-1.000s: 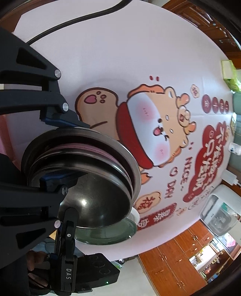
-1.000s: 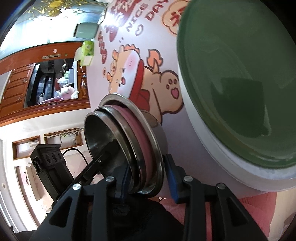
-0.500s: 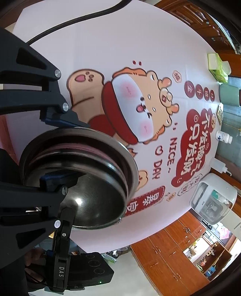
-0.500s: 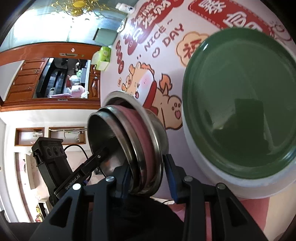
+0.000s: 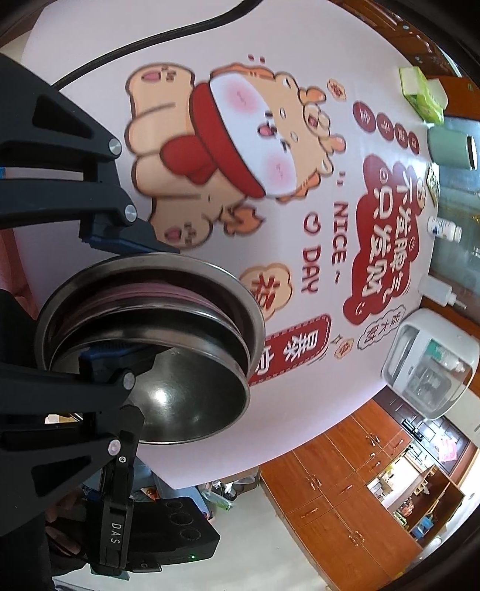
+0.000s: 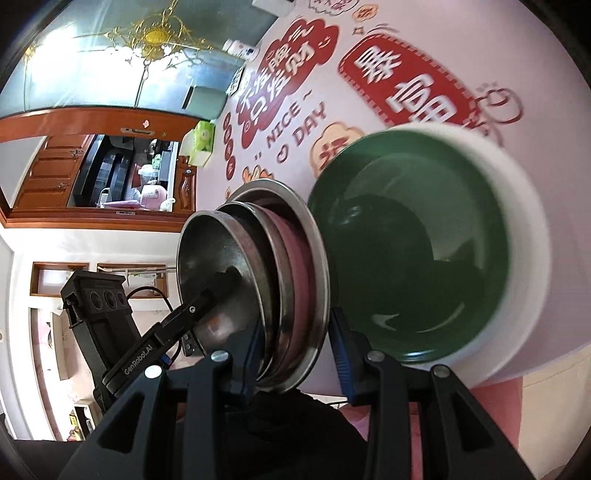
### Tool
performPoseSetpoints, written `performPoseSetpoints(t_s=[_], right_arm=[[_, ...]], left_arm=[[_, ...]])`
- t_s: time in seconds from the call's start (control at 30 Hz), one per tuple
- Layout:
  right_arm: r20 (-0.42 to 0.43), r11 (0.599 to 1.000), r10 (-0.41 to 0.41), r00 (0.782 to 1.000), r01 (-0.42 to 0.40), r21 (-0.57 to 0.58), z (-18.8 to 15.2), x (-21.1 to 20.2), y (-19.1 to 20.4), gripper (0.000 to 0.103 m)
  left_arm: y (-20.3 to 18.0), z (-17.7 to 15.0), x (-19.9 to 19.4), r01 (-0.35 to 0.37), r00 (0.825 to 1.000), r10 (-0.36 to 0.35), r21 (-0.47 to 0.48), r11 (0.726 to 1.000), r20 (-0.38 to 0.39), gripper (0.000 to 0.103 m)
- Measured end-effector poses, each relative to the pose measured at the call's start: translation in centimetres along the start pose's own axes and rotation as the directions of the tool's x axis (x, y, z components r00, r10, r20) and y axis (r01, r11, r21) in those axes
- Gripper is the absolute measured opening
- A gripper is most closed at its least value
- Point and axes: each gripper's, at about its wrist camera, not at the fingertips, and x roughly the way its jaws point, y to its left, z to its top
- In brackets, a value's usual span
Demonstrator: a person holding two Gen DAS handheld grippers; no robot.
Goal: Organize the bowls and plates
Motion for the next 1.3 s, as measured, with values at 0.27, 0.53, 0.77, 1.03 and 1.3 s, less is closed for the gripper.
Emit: performPoseSetpoints(t_s=[0.27, 0.53, 0.77, 1.03, 1.3], right_arm=[[-0.003, 0.998, -0.052, 0.999, 0.052, -0.034, 1.4, -3.0, -2.4, 0.035], [-0.037, 0.978, -0.146, 0.989, 0.139, -0.153, 2.5, -3.7, -3.5, 0.035], [-0.042, 0.943, -0.203, 0.978, 0.184, -0.277, 3.3, -3.2, -3.7, 0.034], [-0.038, 0.924, -0.216, 0.976, 0.192, -0.331, 4.9, -2.3, -3.2, 0.035], [-0.007, 0.927, -0.219, 0.976, 0.206, -0.313, 4.9, -2.2, -3.3, 0.037]], left_arm=[[-3.8, -0.3, 2.7, -0.005, 1.0, 0.005, -0.012, 1.0, -0.023, 0.037], [-5.4, -1.5, 5.1, -0.045, 0.998, 0.041, -0.075, 0.996, -0.051, 0.037], [-5.4, -2.2, 6.7, -0.086, 0.996, 0.079, -0.177, 0.981, -0.046, 0.04], [-5.2, -1.8, 7.4, -0.14, 0.99, 0.133, -0.239, 0.961, -0.043, 0.041], [-5.8, -1.3, 7.7, -0.201, 0.977, 0.185, -0.182, 0.962, -0.102, 0.041]])
